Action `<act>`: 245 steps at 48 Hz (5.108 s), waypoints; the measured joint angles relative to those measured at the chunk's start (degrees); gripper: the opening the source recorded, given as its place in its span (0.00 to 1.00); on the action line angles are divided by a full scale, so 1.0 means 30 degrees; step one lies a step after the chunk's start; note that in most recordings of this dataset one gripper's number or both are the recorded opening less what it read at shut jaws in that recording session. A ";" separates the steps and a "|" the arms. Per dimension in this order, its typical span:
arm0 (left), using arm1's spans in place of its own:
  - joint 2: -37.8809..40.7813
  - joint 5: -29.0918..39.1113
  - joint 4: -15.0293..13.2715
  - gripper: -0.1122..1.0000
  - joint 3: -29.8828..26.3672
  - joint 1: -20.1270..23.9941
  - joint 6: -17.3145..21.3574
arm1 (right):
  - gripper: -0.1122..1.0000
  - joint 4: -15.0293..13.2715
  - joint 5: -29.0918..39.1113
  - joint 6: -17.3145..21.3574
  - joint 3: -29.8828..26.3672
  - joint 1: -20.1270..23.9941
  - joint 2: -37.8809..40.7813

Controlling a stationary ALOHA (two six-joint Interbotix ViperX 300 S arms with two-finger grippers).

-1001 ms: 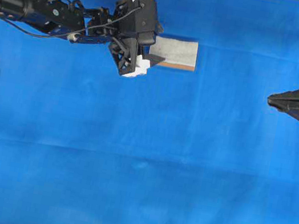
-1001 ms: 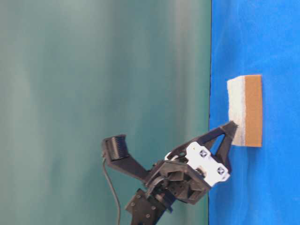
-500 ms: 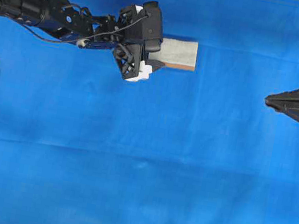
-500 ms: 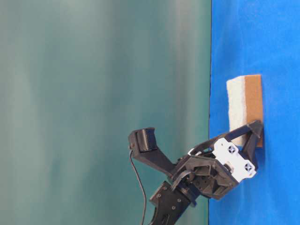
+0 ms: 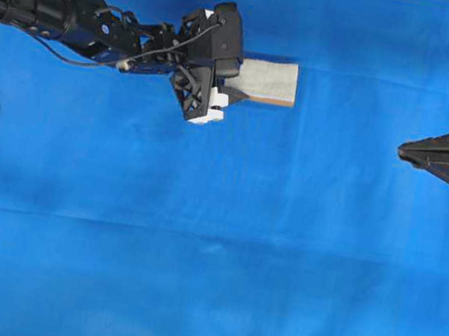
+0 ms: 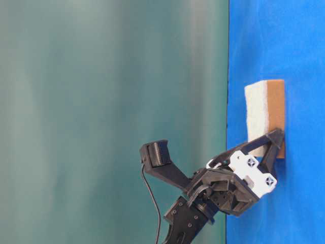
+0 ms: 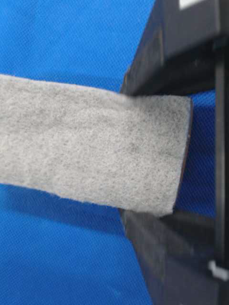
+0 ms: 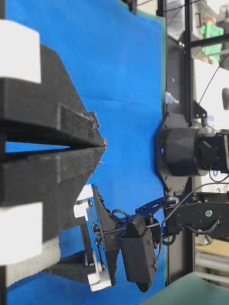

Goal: Hand over the sponge with the left arm and wipe it with the right arm.
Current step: 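Close the left gripper on the sponge's left end, then lift the sponge with the left gripper and hold it up mid-table, then move the open right gripper to the sponge's right end and close it, then open the left gripper and pull it back, leaving the sponge in the right gripper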

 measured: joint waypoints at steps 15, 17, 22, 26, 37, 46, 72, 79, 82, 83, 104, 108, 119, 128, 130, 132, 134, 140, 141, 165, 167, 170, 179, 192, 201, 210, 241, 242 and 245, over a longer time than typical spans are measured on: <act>-0.1875 0.1553 0.0000 0.53 0.0176 -0.0029 0.0264 | 0.10 0.0000 0.0000 0.0000 0.0000 -0.0029 0.0117; -0.2520 0.2051 0.0000 0.53 0.0176 -0.0088 0.0234 | 0.10 0.0000 0.0000 0.0000 0.0000 -0.0029 0.0117; -0.4014 0.3223 0.0000 0.53 0.0234 -0.0381 0.0088 | 0.10 0.0029 0.0000 0.0000 0.0000 -0.0029 0.0146; -0.5303 0.4072 0.0000 0.53 0.0234 -0.0791 -0.0029 | 0.10 0.0029 0.0000 0.0000 0.0000 -0.0029 0.0176; -0.7910 0.5537 -0.0029 0.53 0.0937 -0.2520 -0.0879 | 0.10 0.0029 0.0000 0.0000 0.0000 -0.0029 0.0322; -0.8467 0.5625 -0.0029 0.53 0.1289 -0.4395 -0.1758 | 0.10 0.0029 0.0000 0.0000 0.0000 -0.0029 0.0439; -0.8467 0.5684 -0.0059 0.53 0.1289 -0.4805 -0.2256 | 0.10 0.0439 0.0000 0.0996 -0.1230 -0.0029 0.2725; -0.8467 0.5713 -0.0059 0.53 0.1289 -0.4834 -0.2227 | 0.10 0.0439 0.0000 0.1143 -0.2285 -0.0029 0.4453; -0.8467 0.5713 -0.0059 0.53 0.1318 -0.4863 -0.2227 | 0.11 0.0469 -0.0029 0.1143 -0.2666 -0.0029 0.5098; -0.8467 0.5713 -0.0059 0.53 0.1289 -0.4863 -0.2227 | 0.14 0.0469 0.0000 0.1143 -0.2813 -0.0029 0.5303; -0.8467 0.5742 -0.0059 0.53 0.1318 -0.4863 -0.2227 | 0.76 0.0469 0.0000 0.1055 -0.5859 -0.0234 1.0049; -0.8467 0.5713 -0.0059 0.53 0.1289 -0.4863 -0.2227 | 0.76 0.0498 0.0029 0.1084 -0.6416 -0.0264 1.0781; -0.8467 0.5742 -0.0029 0.51 0.1289 -0.4863 -0.2314 | 0.76 0.0498 0.0938 0.1025 -0.7764 -0.0322 1.2422; -0.8467 0.5713 -0.0059 0.51 0.1289 -0.4863 -0.2314 | 0.76 0.0439 0.1670 0.0967 -0.8438 -0.0850 1.3389; -0.8467 0.5742 -0.0059 0.51 0.1289 -0.4893 -0.2285 | 0.76 0.0410 0.1787 0.0967 -0.8525 -0.0908 1.3564; -0.8467 0.5742 -0.0059 0.51 0.1289 -0.4893 -0.2256 | 0.76 0.0352 0.1904 0.0938 -0.8613 -0.0938 1.3682; -0.8467 0.5742 -0.0059 0.51 0.1289 -0.4893 -0.2314 | 0.76 0.0322 0.2021 0.0938 -0.8730 -0.0908 1.3799; -0.8467 0.5713 -0.0059 0.51 0.1289 -0.4922 -0.2227 | 0.76 0.0293 0.2285 0.0938 -0.8848 -0.0879 1.3857; -0.8467 0.5742 -0.0059 0.51 0.1289 -0.4922 -0.2227 | 0.76 0.0293 0.2314 0.0938 -0.8848 -0.0879 1.3857; -0.8467 0.5742 -0.0059 0.51 0.1318 -0.4922 -0.2227 | 0.76 0.0264 0.2344 0.0938 -0.8965 -0.0967 1.5439; -0.8467 0.5742 -0.0029 0.51 0.1318 -0.4922 -0.2314 | 0.76 0.0264 0.2344 0.0938 -0.8965 -0.0967 1.5469; -0.8467 0.5742 -0.0059 0.51 0.1318 -0.4922 -0.2314 | 0.76 0.0264 0.2344 0.0879 -0.8965 -0.0967 1.5469; -0.8467 0.5771 -0.0029 0.51 0.1289 -0.4922 -0.2285 | 0.75 0.0264 0.2344 0.0879 -0.8965 -0.0967 1.5498; -0.8467 0.5537 -0.0059 0.50 0.1289 -0.4980 -0.2021 | 0.54 -0.0029 0.3135 0.0820 -0.9053 -0.1025 1.5498; -0.8467 0.5156 -0.0059 0.47 0.1318 -0.5010 -0.2021 | 0.48 -0.0146 0.3574 0.0791 -0.9170 -0.0908 1.5498; -0.8467 0.4922 -0.0059 0.83 0.1318 -0.5039 -0.2168 | 0.42 -0.0146 0.3633 0.0820 -0.9170 -0.0879 1.5498; -1.4150 0.3896 -0.0059 0.91 0.5713 -0.5068 -0.2256 | 0.36 -0.0176 0.4131 0.1025 -0.7383 -0.0352 1.3213; -1.4326 0.3779 -0.0029 0.91 0.5830 -0.5068 -0.2227 | 0.36 -0.0176 0.4160 0.1025 -0.7383 -0.0352 1.3242; -1.4707 0.3545 -0.0059 0.91 0.6064 -0.5098 -0.2227 | 0.36 -0.0176 0.4160 0.0996 -0.7383 -0.0381 1.3213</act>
